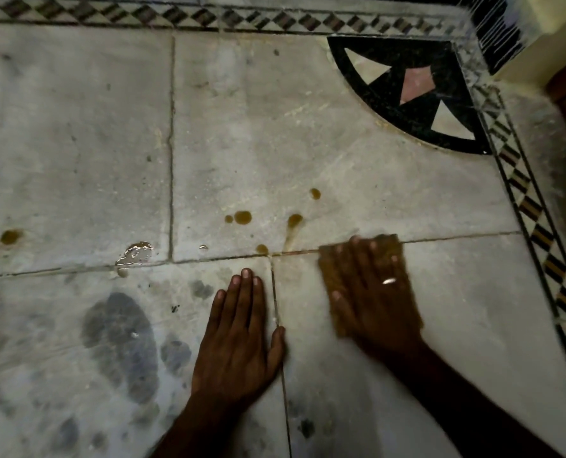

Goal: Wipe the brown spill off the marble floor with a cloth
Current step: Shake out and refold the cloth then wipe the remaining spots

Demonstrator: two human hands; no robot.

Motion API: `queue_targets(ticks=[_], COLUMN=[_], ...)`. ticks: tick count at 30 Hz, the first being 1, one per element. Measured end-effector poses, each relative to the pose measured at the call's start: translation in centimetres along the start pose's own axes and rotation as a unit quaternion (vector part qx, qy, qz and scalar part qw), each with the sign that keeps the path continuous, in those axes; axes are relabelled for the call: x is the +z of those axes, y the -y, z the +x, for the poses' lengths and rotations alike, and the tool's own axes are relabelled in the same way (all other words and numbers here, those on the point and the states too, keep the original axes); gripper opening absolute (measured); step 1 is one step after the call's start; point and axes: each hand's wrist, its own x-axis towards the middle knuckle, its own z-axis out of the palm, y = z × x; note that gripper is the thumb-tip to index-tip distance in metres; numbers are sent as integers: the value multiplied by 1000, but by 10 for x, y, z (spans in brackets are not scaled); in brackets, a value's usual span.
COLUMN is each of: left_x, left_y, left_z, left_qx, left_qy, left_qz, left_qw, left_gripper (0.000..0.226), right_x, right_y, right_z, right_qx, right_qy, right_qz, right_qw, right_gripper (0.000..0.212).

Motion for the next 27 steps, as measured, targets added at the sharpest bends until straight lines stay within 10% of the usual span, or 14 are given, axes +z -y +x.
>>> queue_targets(ticks=[6,27], left_x=[0,-4], left_y=[0,29], left_z=[-1,-27], left_qx=[-1,-124], left_qy=[2,-46], left_qz=[-6,4], left_qw=[1000,991], left_gripper=[78,82], right_x=[6,-10], right_y=[-22,83], right_z=[116,49], right_qx=[167,-118], right_qy=[65,1], right_qz=[76,73], right_qw=[981,990], right_gripper=[69,60])
